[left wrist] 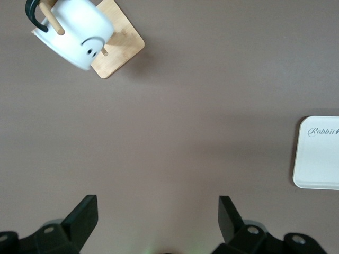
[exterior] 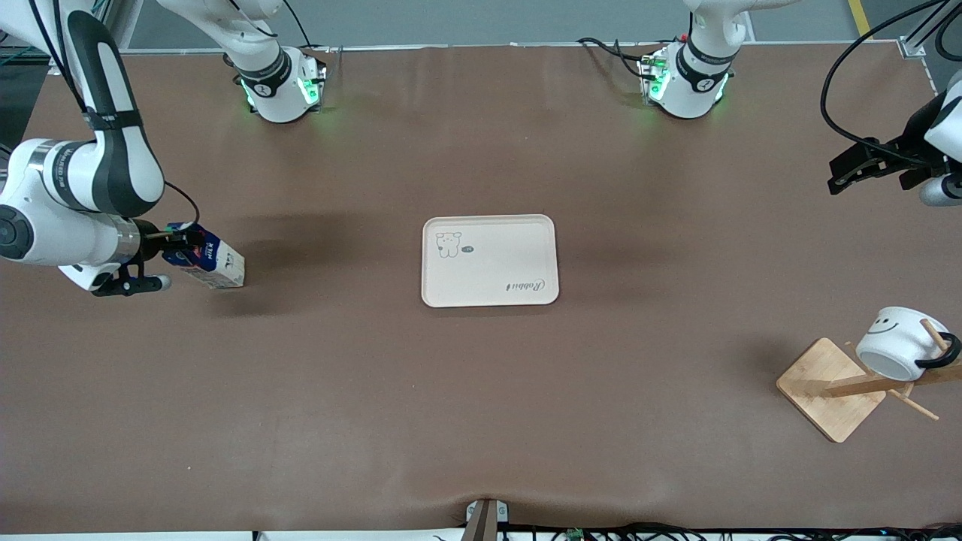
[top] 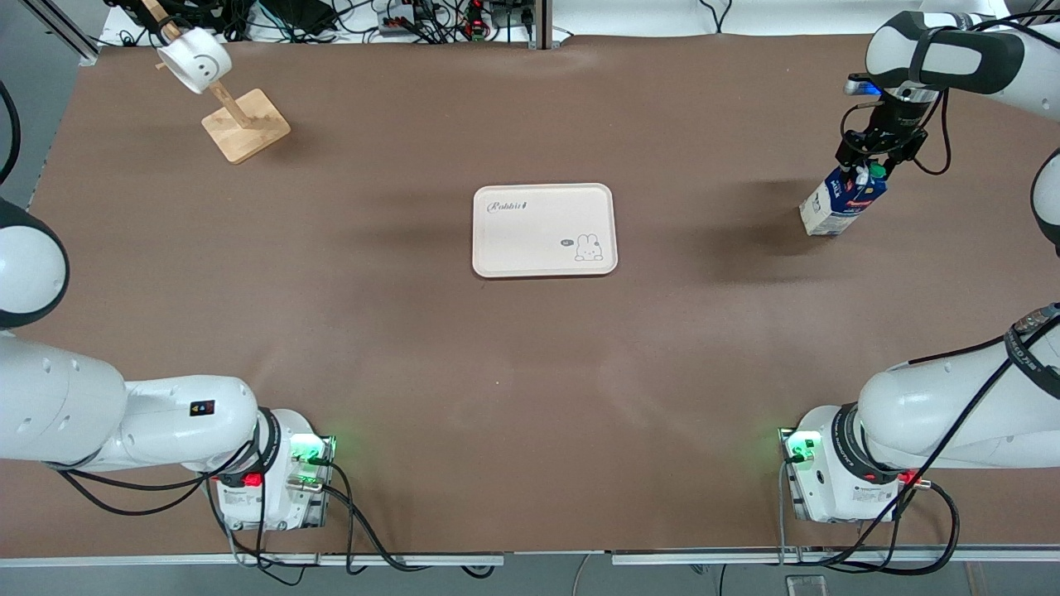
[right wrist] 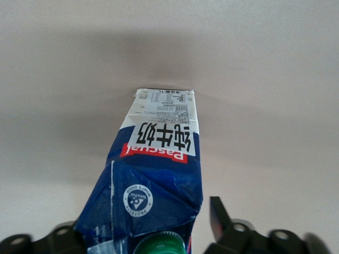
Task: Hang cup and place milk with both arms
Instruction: 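Lower the carton onto the table while the left gripper withdraws upward, then open the right gripper and pull it back from the carton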
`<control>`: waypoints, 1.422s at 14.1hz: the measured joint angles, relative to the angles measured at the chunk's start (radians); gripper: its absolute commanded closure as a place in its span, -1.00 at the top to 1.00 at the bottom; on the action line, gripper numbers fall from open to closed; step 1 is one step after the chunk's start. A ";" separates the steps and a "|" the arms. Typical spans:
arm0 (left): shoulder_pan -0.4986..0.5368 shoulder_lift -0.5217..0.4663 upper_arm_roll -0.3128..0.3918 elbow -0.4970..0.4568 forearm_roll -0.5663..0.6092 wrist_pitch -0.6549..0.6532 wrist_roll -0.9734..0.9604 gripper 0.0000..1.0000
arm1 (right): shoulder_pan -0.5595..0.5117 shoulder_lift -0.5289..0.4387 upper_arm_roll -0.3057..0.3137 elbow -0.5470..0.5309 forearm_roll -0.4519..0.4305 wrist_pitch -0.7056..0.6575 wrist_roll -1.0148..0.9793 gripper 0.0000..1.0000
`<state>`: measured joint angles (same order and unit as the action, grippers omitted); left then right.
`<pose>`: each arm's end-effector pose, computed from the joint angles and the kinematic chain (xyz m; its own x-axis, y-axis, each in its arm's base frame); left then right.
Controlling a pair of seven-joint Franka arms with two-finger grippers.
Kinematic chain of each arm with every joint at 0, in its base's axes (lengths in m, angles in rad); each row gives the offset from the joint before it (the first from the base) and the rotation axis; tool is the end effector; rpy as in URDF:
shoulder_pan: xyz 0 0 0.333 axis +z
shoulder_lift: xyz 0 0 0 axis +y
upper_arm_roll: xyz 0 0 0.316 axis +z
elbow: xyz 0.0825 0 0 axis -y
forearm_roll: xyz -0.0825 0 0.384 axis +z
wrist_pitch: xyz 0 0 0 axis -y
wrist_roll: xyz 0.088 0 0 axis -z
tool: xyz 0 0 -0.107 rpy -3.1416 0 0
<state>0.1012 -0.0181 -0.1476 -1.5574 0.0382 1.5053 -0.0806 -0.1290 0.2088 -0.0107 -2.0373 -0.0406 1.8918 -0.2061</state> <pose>0.5419 -0.0217 0.6350 0.9989 0.0368 -0.0307 0.0354 -0.9984 -0.0434 0.5373 -0.0785 0.3186 0.9339 0.0873 -0.3467 0.0790 -0.9962 -0.0379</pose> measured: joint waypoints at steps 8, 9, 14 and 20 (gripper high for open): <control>0.000 0.003 0.004 0.001 0.000 0.001 0.000 1.00 | 0.000 0.000 0.002 0.021 0.000 -0.032 0.000 1.00; 0.000 0.003 0.004 0.001 0.000 0.001 0.000 1.00 | 0.000 -0.001 0.002 0.039 0.000 -0.047 0.000 1.00; 0.000 0.002 0.005 0.001 0.000 0.000 -0.002 1.00 | 0.000 -0.001 0.006 0.200 0.067 -0.154 0.000 1.00; 0.001 -0.009 0.006 0.001 0.000 0.000 -0.013 1.00 | 0.038 0.019 0.013 0.582 0.107 -0.375 -0.001 1.00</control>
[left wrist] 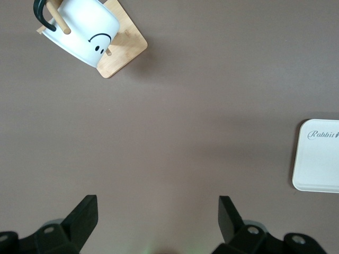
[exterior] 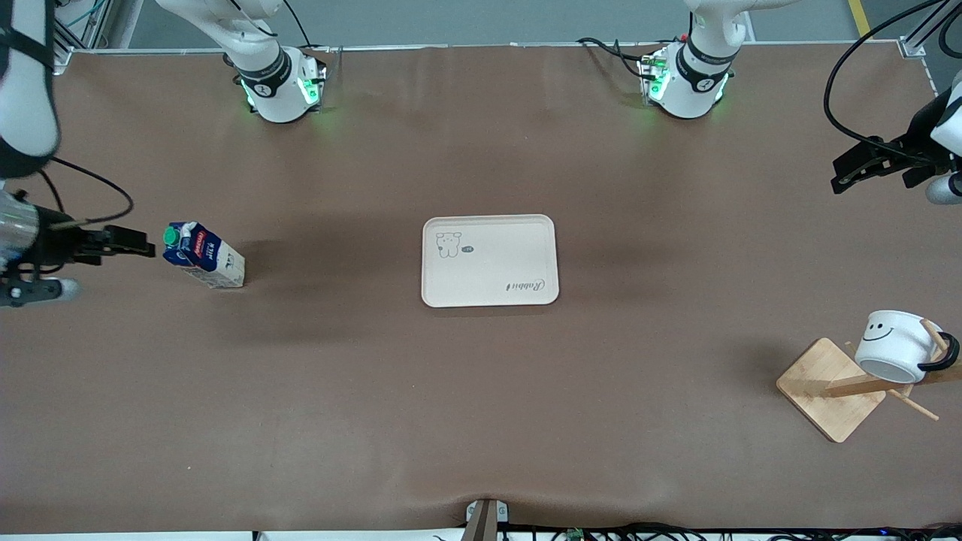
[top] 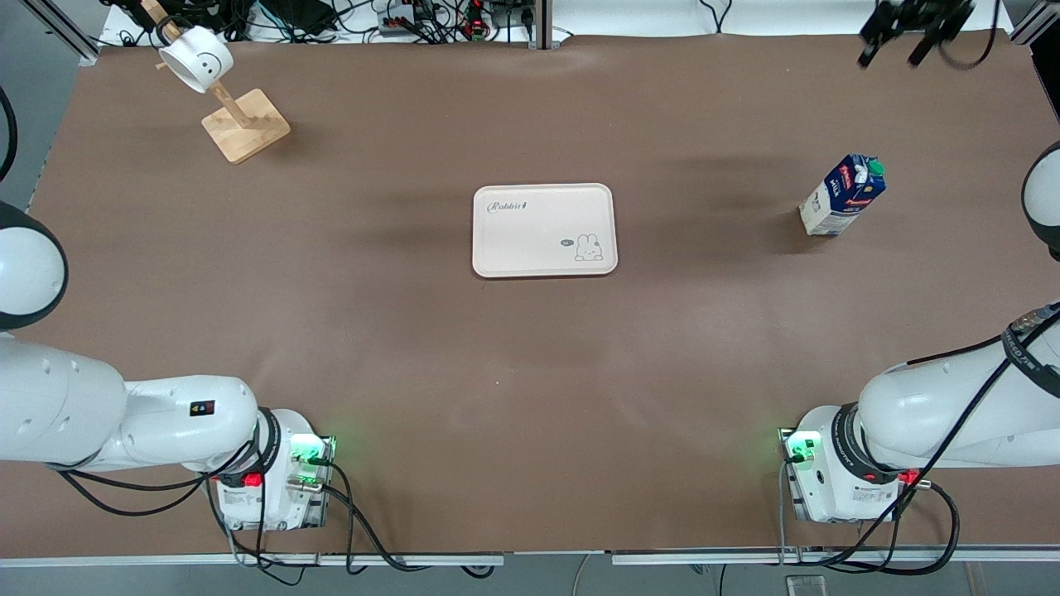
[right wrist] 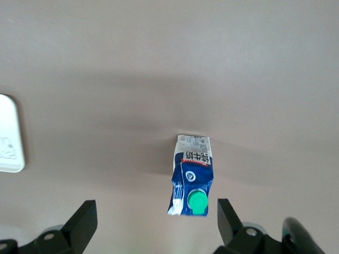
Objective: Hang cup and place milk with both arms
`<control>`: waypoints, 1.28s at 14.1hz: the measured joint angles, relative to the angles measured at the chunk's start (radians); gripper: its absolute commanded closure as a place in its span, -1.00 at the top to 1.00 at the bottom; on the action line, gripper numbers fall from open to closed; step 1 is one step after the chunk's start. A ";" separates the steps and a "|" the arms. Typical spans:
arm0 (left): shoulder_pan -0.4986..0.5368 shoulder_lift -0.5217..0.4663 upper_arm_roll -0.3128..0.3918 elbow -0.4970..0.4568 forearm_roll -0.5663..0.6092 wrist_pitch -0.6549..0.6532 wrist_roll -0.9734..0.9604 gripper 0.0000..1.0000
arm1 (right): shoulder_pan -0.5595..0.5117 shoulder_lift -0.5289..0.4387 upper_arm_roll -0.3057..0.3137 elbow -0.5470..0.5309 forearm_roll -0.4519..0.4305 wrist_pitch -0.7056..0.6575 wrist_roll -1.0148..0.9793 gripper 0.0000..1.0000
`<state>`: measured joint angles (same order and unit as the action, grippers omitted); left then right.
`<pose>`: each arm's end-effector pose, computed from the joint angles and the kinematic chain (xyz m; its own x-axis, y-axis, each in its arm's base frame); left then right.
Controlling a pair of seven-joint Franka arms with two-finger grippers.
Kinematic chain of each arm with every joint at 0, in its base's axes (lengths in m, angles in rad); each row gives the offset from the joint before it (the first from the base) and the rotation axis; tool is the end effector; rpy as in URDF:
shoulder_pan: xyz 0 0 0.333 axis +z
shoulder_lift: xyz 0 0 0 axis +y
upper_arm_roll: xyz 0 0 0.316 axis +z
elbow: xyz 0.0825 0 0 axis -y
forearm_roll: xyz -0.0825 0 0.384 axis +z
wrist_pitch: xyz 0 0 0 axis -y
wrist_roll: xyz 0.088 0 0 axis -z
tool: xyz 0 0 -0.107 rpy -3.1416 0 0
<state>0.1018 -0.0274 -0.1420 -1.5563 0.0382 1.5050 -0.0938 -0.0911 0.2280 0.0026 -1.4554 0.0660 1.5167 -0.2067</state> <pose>0.5392 -0.0186 0.6405 0.9982 0.0562 -0.0201 0.0552 -0.9975 -0.0441 0.6099 -0.0469 0.5411 0.9813 0.1220 -0.1487 0.1081 -0.9892 -0.0987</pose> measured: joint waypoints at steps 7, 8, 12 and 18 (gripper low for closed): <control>-0.002 -0.008 -0.002 -0.032 0.000 0.028 0.000 1.00 | 0.027 -0.063 0.001 0.227 0.000 -0.222 0.176 1.00; -0.002 -0.013 -0.004 -0.038 0.000 0.031 0.000 1.00 | 0.040 -0.092 0.001 0.228 0.000 -0.249 0.238 1.00; -0.004 -0.034 -0.009 -0.044 0.000 0.031 0.001 1.00 | 0.038 -0.208 -0.010 0.134 -0.002 -0.283 0.267 1.00; -0.002 -0.035 -0.003 -0.044 0.000 0.036 0.005 1.00 | 0.038 -0.274 -0.001 0.017 -0.014 -0.279 0.243 1.00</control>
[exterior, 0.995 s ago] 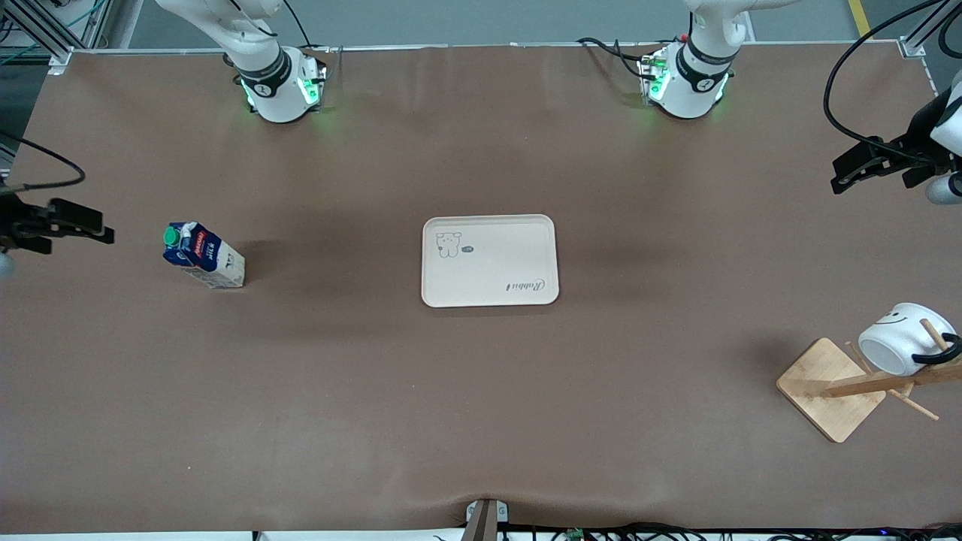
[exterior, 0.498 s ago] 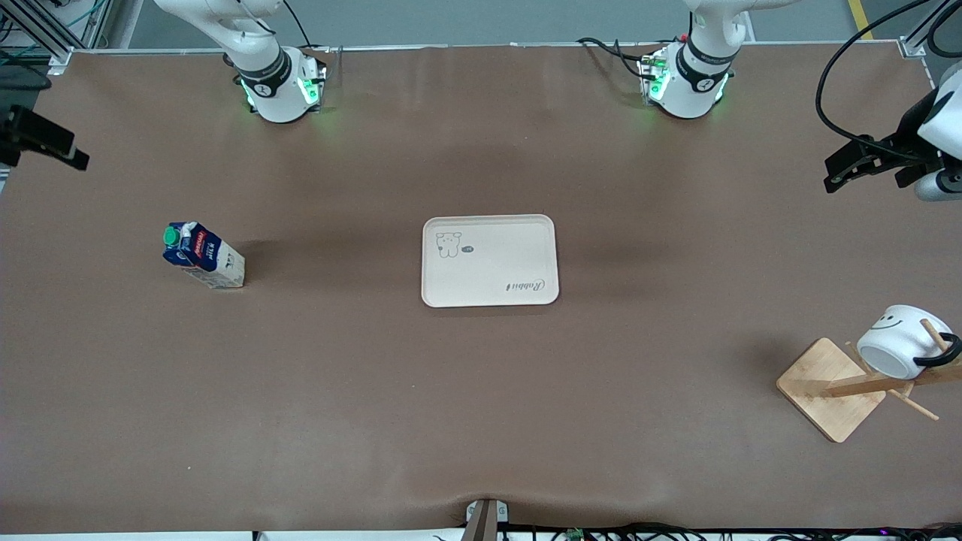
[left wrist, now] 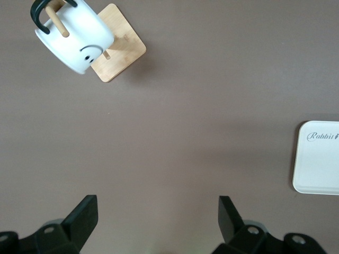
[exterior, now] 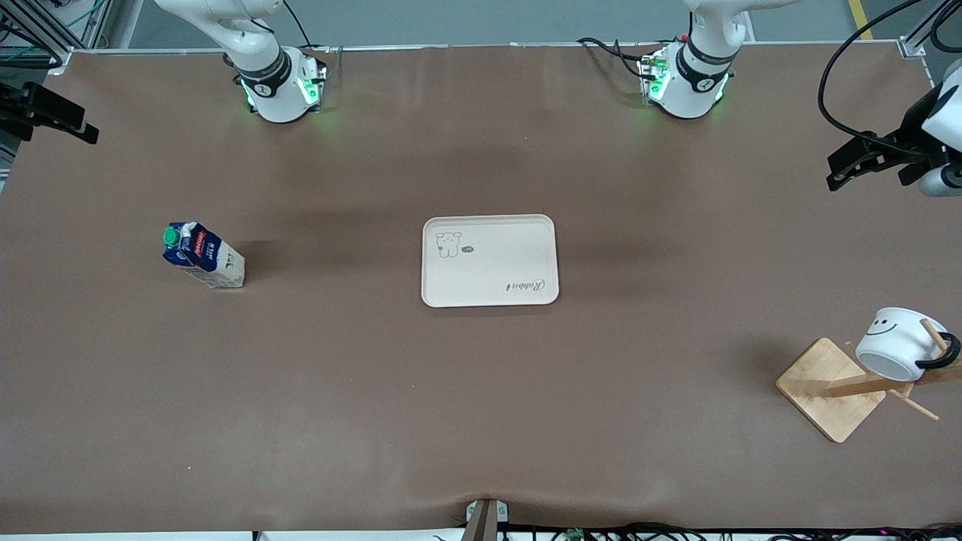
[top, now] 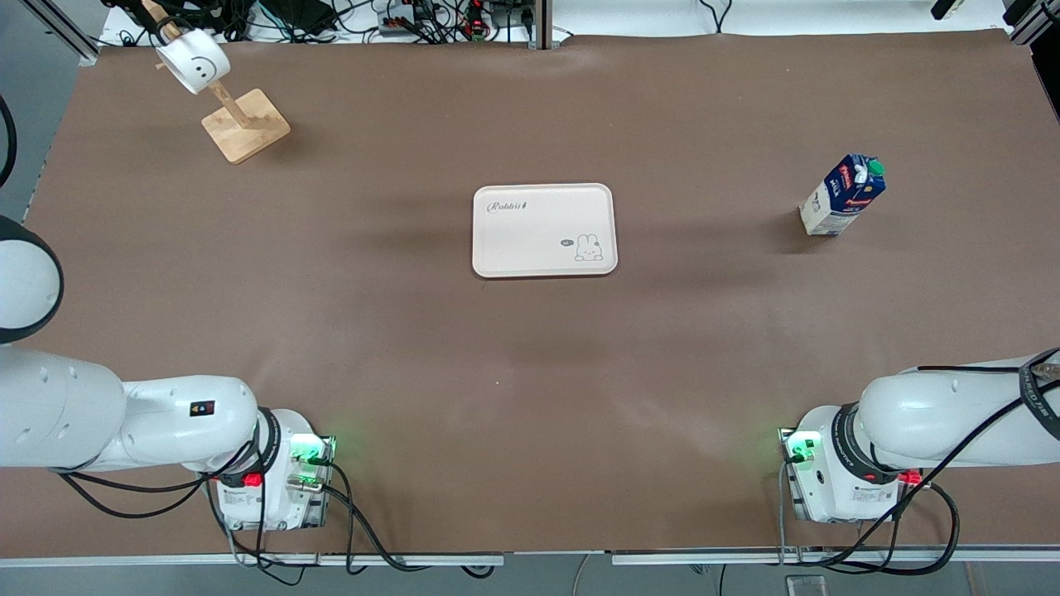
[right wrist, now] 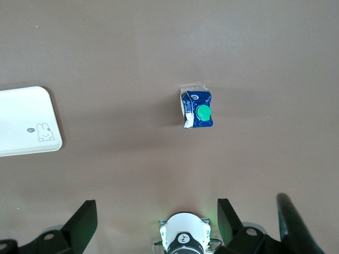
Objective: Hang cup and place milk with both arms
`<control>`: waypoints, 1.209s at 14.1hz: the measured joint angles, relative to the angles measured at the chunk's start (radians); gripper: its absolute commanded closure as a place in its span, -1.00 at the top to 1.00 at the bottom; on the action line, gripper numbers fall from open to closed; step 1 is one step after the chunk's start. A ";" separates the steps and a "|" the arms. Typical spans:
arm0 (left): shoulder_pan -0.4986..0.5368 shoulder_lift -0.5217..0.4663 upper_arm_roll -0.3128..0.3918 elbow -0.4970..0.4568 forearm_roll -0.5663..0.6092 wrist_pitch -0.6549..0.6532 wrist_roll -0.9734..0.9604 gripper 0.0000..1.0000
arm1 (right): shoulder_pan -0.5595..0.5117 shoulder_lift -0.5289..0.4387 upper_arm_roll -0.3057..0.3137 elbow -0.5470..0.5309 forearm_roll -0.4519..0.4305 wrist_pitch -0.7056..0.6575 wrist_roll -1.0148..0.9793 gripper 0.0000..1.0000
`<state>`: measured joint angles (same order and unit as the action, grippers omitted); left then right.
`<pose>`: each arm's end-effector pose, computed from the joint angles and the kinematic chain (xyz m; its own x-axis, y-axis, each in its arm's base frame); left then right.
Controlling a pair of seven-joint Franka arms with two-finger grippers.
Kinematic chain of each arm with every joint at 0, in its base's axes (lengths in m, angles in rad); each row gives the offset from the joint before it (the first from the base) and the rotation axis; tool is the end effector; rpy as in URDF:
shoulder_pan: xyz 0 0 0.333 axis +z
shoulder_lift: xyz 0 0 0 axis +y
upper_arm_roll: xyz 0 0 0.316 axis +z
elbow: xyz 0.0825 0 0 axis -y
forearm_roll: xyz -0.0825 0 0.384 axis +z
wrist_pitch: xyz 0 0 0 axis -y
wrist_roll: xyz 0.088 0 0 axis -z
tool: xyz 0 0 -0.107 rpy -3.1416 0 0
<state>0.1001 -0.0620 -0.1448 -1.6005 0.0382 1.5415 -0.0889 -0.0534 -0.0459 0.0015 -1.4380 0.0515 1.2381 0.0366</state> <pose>0.5320 -0.0222 0.6414 0.9989 0.0455 0.0066 0.0457 -0.9979 -0.0467 0.5013 -0.0193 0.6828 0.9854 -0.0710 -0.1547 -0.0788 -0.9959 -0.0450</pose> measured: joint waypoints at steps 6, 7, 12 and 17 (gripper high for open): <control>0.000 0.000 0.001 0.000 0.000 0.002 0.004 1.00 | 0.022 -0.012 0.013 -0.008 -0.028 0.000 -0.001 1.00; 0.000 0.000 0.001 0.000 0.000 0.002 0.004 1.00 | 0.021 -0.012 0.013 -0.010 -0.028 0.000 -0.001 1.00; 0.000 0.000 0.001 0.000 0.000 0.002 0.004 1.00 | 0.020 -0.012 0.009 -0.014 -0.030 0.000 -0.003 1.00; 0.000 0.001 0.001 0.000 0.000 0.002 0.004 1.00 | 0.018 -0.012 0.003 -0.016 -0.030 -0.001 -0.015 1.00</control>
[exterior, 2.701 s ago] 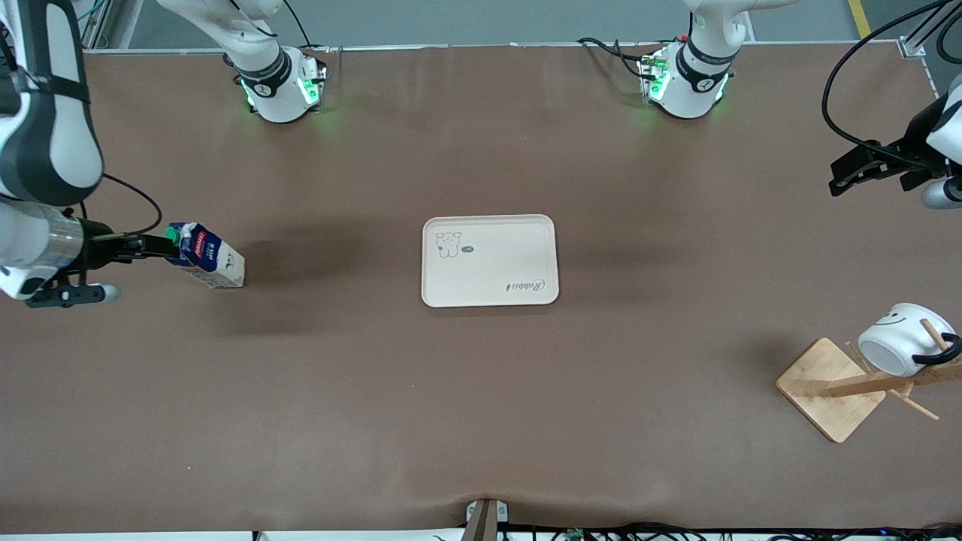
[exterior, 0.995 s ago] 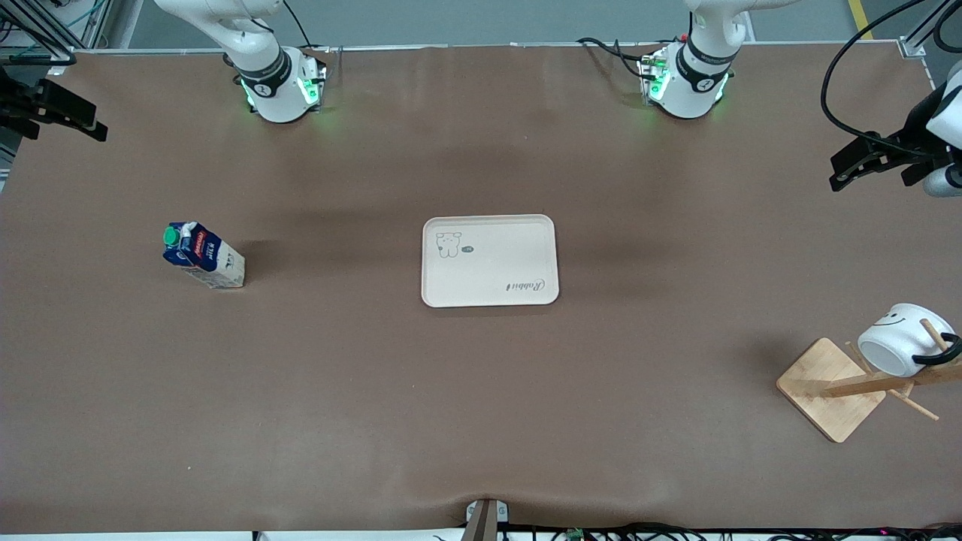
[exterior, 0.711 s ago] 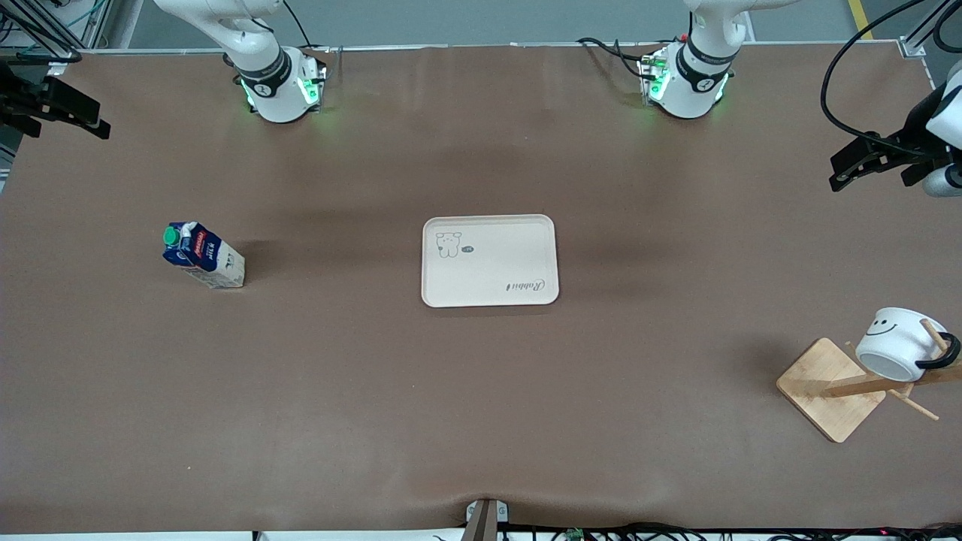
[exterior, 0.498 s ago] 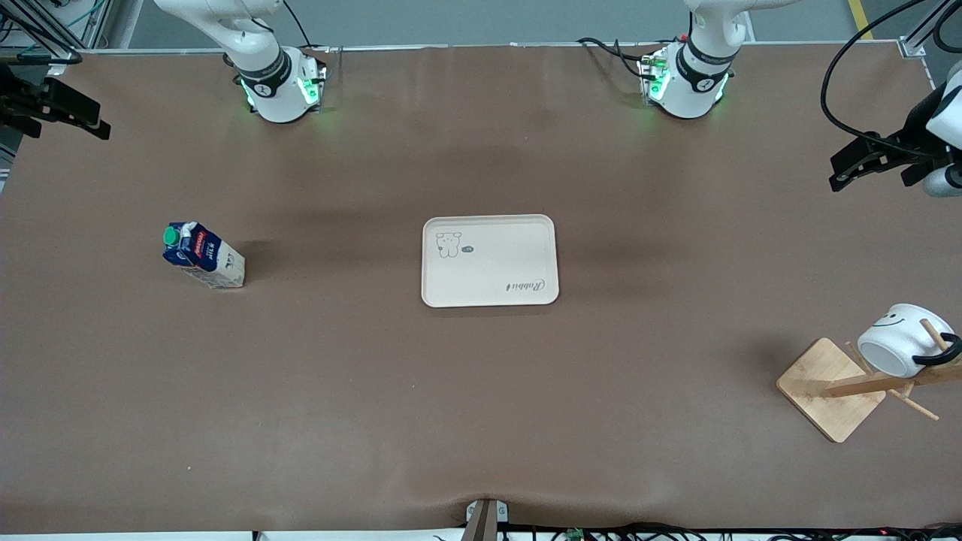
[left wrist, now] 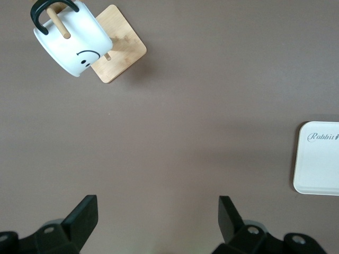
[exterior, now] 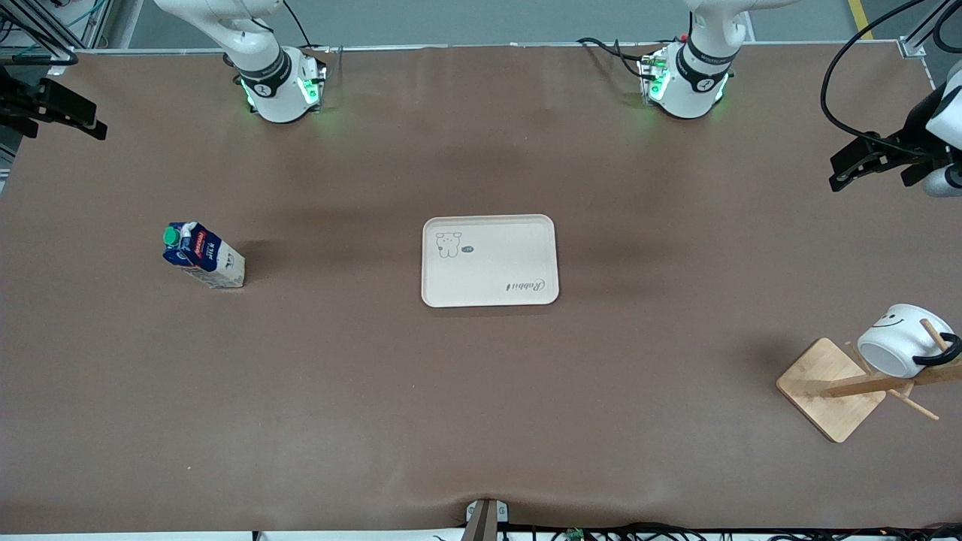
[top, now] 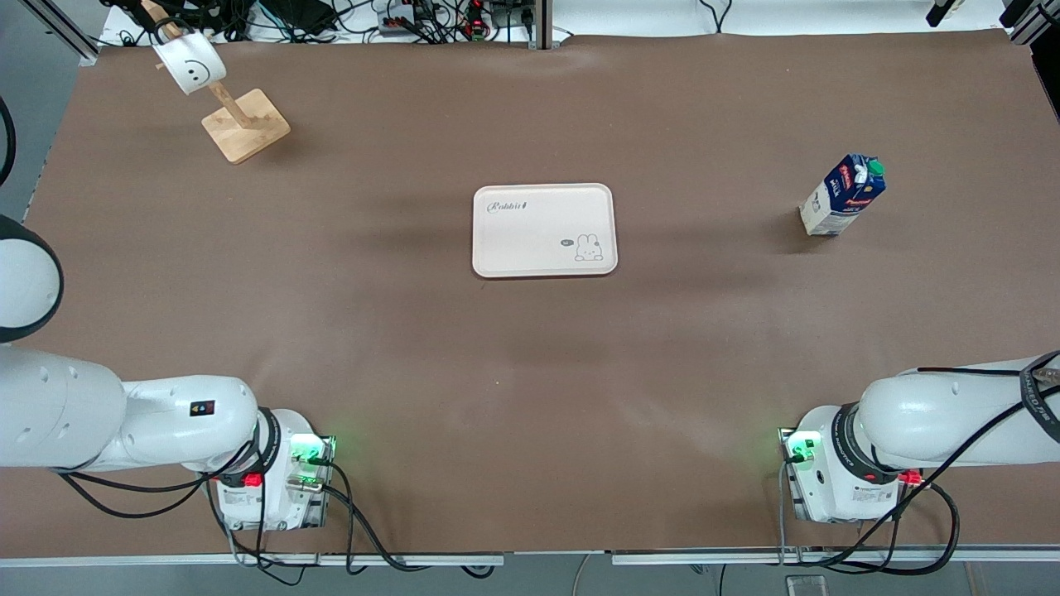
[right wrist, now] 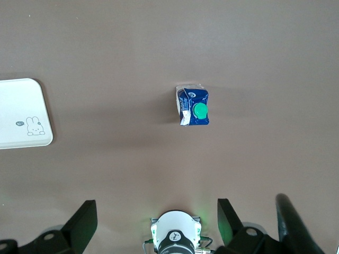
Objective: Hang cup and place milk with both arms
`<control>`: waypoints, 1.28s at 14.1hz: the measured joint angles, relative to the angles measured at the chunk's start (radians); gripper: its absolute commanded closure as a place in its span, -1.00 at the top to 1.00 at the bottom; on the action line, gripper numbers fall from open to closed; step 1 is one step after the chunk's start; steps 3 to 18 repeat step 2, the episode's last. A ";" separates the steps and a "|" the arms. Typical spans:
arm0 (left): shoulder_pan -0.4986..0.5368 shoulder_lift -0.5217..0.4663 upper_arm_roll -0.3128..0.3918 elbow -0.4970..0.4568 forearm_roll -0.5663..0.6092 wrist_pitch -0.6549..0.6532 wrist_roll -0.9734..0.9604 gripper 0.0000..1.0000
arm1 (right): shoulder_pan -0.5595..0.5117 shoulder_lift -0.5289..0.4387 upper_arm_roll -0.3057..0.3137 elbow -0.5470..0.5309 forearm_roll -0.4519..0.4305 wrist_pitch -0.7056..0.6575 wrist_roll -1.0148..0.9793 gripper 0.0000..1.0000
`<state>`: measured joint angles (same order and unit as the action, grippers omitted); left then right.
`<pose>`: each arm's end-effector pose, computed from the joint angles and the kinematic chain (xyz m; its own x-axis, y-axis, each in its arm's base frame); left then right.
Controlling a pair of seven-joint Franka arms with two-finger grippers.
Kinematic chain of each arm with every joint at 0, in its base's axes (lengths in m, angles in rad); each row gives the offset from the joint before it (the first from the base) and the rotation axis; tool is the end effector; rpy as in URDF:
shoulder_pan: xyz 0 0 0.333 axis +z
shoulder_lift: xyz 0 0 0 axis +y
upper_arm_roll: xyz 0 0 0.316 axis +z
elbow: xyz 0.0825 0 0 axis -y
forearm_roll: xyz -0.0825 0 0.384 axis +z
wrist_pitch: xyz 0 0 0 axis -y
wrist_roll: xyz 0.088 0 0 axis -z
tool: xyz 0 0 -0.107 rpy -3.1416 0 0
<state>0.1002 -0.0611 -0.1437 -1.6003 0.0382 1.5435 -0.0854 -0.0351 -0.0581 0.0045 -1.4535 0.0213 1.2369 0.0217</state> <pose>0.5325 -0.0216 0.6412 0.9990 0.0431 0.0077 0.0434 -0.9980 -0.0464 0.4976 -0.0124 0.6820 0.9864 -0.0450 -0.1582 -0.0483 -0.9987 -0.0173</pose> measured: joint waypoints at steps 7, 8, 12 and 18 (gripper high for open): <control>0.000 0.000 0.000 0.000 0.000 0.000 0.000 1.00 | 0.000 0.000 0.000 -0.001 0.000 0.000 -0.003 1.00; 0.000 0.000 0.000 0.000 0.000 0.000 0.000 1.00 | 0.000 0.000 0.000 -0.001 0.000 0.000 -0.003 1.00; 0.000 0.000 0.000 0.000 0.000 0.000 0.000 1.00 | 0.000 0.000 0.000 -0.001 0.000 0.000 -0.003 1.00; 0.000 0.000 0.000 0.000 0.000 0.000 0.000 1.00 | 0.000 0.000 0.000 -0.001 0.000 0.000 -0.003 1.00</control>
